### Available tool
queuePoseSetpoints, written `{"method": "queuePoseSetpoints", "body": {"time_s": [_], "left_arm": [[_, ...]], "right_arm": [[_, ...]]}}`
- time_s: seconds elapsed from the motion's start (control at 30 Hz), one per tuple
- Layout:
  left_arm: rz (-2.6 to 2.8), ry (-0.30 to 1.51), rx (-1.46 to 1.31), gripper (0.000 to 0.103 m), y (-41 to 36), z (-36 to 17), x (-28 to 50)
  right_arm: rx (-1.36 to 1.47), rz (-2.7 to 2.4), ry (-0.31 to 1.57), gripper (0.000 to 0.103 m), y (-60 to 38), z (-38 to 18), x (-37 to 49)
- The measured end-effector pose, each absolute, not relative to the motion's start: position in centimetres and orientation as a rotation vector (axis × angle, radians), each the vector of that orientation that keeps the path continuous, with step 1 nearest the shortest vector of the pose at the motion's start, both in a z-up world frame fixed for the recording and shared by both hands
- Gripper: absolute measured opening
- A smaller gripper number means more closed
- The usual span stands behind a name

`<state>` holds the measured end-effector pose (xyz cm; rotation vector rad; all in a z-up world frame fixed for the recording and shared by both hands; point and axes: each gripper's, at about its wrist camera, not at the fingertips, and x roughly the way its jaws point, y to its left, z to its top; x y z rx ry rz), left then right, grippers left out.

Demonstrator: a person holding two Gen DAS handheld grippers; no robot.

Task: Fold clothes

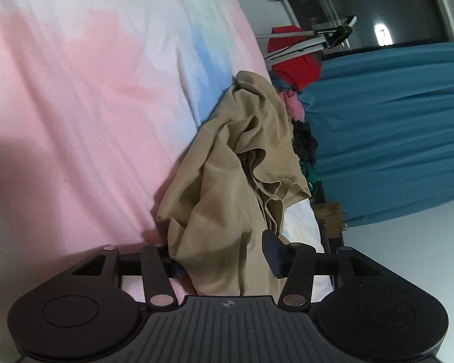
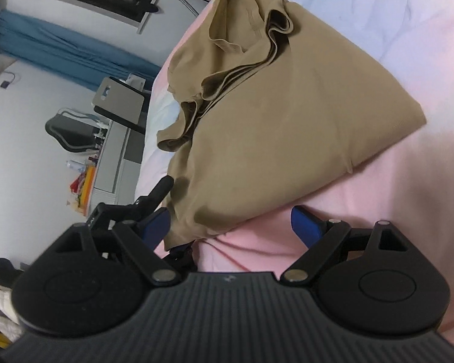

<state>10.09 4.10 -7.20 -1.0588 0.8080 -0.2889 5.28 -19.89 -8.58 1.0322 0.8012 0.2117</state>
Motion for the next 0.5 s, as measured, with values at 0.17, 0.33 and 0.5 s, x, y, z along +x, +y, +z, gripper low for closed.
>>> {"method": "queuePoseSetpoints", "body": {"time_s": [0.17, 0.33, 0.5], "left_arm": [[-0.290, 0.787, -1.049, 0.021, 4.2, -7.1, 9.8], [-0.351, 0.699, -1.021, 0.016, 3.9, -5.8, 9.2], [-0.397, 0.642, -1.024, 0.016, 3.9, -5.0, 8.7]], "right_arm": [[1.161, 0.226, 0.771, 0.090, -21.0, -9.6, 5.2], [1.203, 0.291, 0.707, 0.090, -21.2, -9.7, 5.6], [1.279, 0.221, 0.660, 0.088, -22.6, -10.4, 5.4]]}}
